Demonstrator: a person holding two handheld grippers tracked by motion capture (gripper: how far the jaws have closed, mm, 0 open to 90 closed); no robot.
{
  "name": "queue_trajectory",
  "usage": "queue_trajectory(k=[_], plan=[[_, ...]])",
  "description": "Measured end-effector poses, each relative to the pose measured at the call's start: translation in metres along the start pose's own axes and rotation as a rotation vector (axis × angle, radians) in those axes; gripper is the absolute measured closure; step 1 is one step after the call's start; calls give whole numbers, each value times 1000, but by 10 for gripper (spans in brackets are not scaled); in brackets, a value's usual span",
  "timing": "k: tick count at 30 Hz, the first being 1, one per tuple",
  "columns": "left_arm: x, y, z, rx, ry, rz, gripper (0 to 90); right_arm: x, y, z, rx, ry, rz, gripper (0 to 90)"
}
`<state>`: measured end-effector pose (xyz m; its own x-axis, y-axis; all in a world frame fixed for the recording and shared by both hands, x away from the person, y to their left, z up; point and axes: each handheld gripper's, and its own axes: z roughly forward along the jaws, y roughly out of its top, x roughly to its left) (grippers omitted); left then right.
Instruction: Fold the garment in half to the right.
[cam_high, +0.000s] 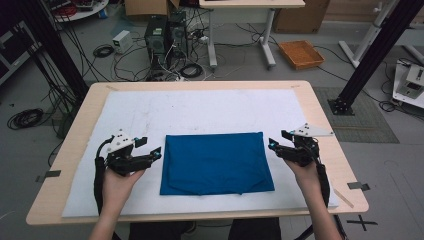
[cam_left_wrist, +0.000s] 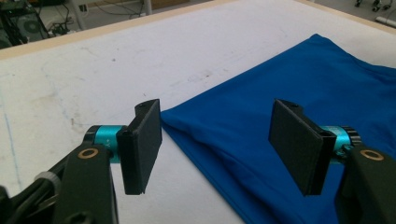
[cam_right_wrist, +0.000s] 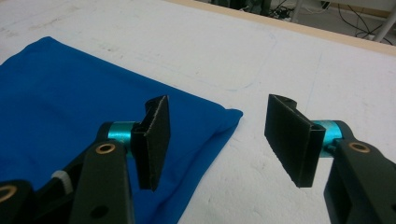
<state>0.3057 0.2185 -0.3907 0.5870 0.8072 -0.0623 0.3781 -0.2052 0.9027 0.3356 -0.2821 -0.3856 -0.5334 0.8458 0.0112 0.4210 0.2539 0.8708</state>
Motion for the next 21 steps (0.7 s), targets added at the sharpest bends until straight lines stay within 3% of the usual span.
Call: queue_trajectory(k=[8,12,21], plan=[[-9,-1,-1,36,-20,-21,353,-4,-2,-3,-2,-11,8,408],[-17,-5,-6,60,-28,-54,354,-6,-2,-6,-10,-14,11,408],[-32,-42,-14,151,-47,-231,355,-5,-3,-10,-8,-22,2,408]])
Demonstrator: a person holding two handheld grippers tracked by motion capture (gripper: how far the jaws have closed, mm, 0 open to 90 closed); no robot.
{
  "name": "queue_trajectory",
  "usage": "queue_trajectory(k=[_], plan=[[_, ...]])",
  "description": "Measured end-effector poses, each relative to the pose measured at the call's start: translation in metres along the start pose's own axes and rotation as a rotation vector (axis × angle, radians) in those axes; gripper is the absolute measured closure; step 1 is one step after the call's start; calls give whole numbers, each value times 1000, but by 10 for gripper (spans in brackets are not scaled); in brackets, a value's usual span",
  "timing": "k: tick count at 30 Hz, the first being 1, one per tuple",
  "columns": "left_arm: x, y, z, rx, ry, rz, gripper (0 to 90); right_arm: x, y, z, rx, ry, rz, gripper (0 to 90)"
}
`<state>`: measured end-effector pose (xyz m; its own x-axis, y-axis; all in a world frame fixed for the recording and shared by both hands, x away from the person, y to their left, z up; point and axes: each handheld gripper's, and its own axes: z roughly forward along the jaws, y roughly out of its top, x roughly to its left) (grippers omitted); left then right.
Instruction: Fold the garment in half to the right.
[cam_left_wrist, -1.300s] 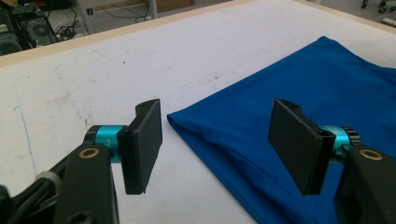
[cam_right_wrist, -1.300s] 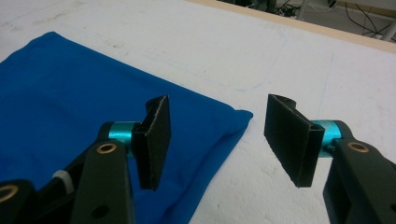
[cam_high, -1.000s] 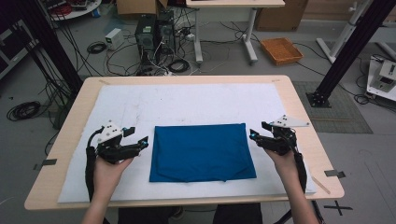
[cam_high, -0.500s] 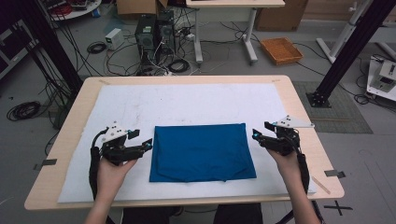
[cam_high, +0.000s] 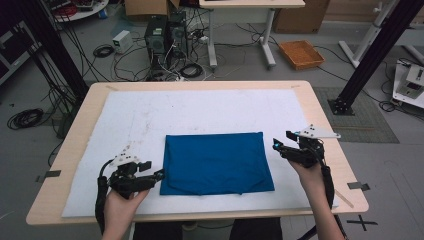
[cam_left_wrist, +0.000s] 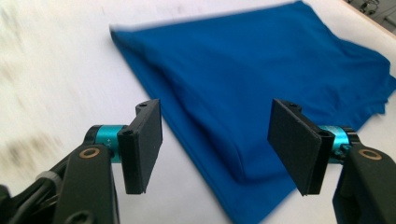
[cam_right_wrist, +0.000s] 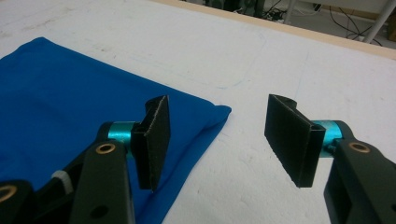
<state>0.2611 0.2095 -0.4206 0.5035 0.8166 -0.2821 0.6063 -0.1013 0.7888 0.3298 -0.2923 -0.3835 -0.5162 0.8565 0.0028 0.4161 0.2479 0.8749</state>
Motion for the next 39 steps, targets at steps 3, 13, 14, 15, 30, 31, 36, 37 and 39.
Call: queue_trajectory(k=[3,13,14,15,30,31,36,37,39], plan=[[-1,-13,0,5,-30,-47,361,-1,0,-2,-9,-4,-2,408],[1,-29,12,60,-28,-171,394,2,1,-2,-10,-2,-6,408],[1,-29,13,57,-29,-179,397,2,1,-2,-10,-2,-9,408],[1,-28,14,56,-30,-189,398,2,1,-2,-10,-2,-11,408],[-16,-22,34,51,19,-209,583,15,3,4,-4,23,-33,408],[-17,-22,34,48,28,-207,592,17,4,5,-1,25,-32,408],[-22,-22,36,48,78,-165,694,27,7,14,-1,52,-42,408],[-23,-22,36,49,87,-155,719,30,9,16,2,58,-41,408],[-25,-23,37,52,91,-141,774,37,13,23,-1,76,-53,408]])
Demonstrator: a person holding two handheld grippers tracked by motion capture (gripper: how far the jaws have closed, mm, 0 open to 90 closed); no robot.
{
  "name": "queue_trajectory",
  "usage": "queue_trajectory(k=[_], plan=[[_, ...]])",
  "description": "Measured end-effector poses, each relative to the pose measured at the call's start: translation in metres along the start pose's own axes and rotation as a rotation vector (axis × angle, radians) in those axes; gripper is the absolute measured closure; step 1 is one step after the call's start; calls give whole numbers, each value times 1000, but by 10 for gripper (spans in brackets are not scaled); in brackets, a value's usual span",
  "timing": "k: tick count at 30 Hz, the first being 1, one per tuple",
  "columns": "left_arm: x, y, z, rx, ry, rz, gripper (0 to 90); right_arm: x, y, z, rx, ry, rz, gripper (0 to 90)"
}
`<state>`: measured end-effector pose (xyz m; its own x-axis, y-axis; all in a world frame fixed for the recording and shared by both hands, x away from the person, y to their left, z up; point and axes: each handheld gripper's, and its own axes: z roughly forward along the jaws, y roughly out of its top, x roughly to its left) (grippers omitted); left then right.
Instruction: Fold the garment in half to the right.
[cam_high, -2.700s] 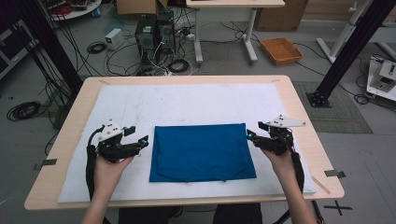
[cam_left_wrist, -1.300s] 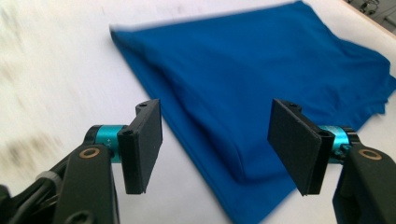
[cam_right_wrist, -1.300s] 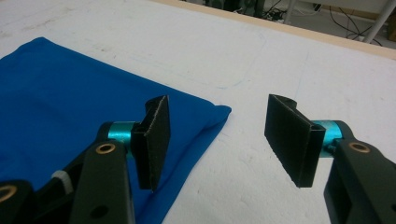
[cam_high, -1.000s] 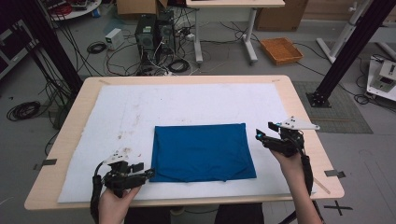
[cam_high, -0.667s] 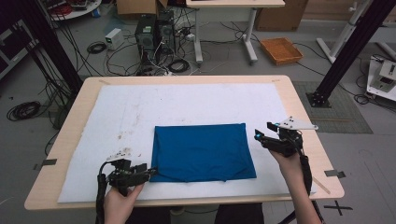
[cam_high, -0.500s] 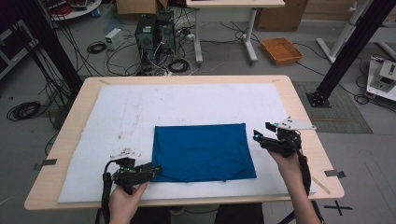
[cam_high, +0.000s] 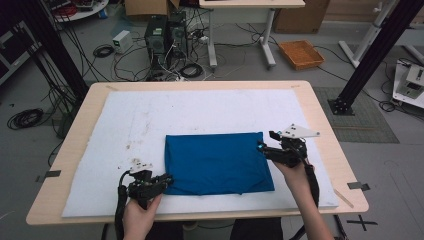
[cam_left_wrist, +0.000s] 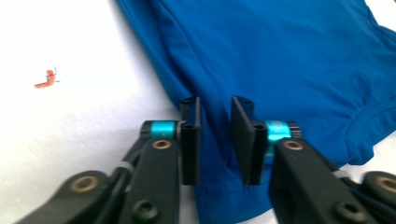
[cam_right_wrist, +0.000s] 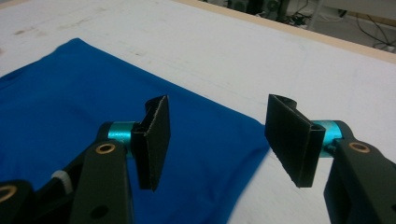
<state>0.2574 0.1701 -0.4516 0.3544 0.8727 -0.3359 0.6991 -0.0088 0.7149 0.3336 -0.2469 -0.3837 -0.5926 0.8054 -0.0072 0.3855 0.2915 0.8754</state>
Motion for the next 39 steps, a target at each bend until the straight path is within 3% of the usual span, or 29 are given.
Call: queue_trajectory(k=[6,10,15,20,26,29,35,39], plan=[[-4,-1,1,-13,24,30,828,27,19,33,-7,69,-1,417],[-4,-1,1,-19,25,26,833,51,38,64,22,119,-13,435],[-5,-2,1,-25,27,26,833,83,62,110,72,212,16,466],[-3,-3,1,-20,23,37,832,112,77,150,122,264,35,485],[-3,-3,1,-24,19,36,832,137,81,190,183,262,14,562],[-3,-3,1,-25,21,35,832,150,82,213,247,263,18,565],[-2,-3,1,-26,16,40,832,174,87,245,322,237,-12,611],[-2,-4,1,-27,14,39,831,184,88,258,341,209,-37,646]])
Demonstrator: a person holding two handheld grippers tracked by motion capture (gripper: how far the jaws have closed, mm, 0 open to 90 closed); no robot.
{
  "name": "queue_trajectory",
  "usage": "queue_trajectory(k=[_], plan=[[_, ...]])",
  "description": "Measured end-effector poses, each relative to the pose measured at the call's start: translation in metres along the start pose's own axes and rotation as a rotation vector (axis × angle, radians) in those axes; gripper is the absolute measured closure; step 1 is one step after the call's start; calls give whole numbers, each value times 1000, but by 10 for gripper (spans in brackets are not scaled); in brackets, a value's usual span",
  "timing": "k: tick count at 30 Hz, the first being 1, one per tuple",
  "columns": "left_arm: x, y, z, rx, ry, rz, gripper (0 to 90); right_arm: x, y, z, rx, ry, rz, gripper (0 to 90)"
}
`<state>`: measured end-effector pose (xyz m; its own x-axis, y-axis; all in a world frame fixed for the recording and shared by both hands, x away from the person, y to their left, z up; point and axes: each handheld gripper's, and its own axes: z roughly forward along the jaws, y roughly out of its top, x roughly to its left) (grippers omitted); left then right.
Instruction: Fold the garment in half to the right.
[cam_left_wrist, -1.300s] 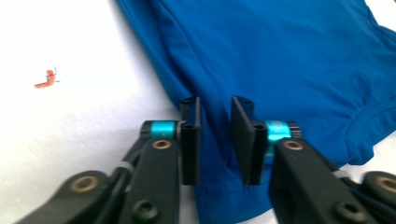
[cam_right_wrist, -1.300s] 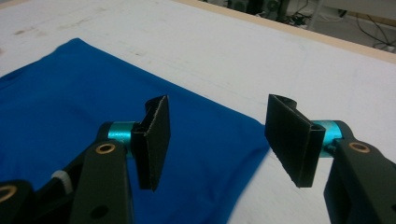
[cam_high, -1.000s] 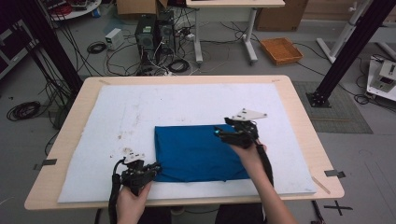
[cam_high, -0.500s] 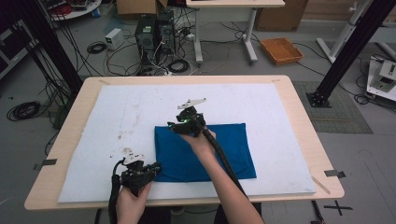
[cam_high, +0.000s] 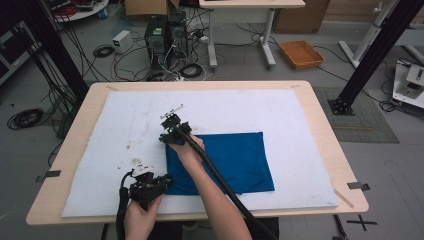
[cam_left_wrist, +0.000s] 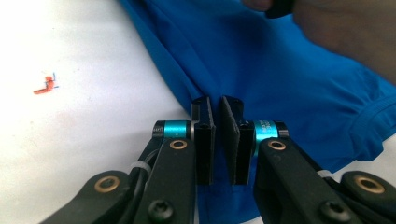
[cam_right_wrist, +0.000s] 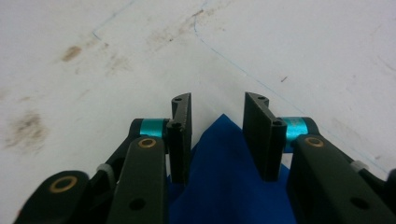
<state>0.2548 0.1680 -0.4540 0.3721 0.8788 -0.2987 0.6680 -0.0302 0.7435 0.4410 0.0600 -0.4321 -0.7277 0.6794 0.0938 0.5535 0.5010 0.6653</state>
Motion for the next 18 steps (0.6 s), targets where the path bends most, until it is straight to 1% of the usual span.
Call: queue_trajectory(k=[1,2,5,6,7,8,9,10,12,14,15,16,18], plan=[[0,0,0,0,0,1,832,1,1,3,4,-19,-14,663],[0,0,0,0,0,2,831,2,2,4,4,-28,-24,676],[0,0,0,1,2,6,831,3,2,11,26,-47,-35,691],[0,0,0,1,2,5,831,3,2,12,20,-51,-49,704],[0,0,0,1,1,6,831,4,2,12,20,-56,-50,731],[0,0,0,1,0,6,831,4,2,12,15,-63,-61,782],[0,0,0,0,-1,7,831,5,3,12,18,-64,-61,821],[0,0,0,-2,-2,7,831,5,3,11,17,-65,-66,837],[-1,0,0,-3,3,18,832,5,3,8,0,-68,-68,868],[-2,-1,-1,-10,1,30,836,4,5,3,-28,-48,-55,872],[-2,-1,-1,-11,1,30,839,2,6,-3,-50,-31,-42,873],[-2,-1,-2,-16,-2,29,839,1,7,-6,-58,-25,-39,873],[-3,-1,-5,-33,-15,36,841,-2,8,-16,-90,0,-22,873]])
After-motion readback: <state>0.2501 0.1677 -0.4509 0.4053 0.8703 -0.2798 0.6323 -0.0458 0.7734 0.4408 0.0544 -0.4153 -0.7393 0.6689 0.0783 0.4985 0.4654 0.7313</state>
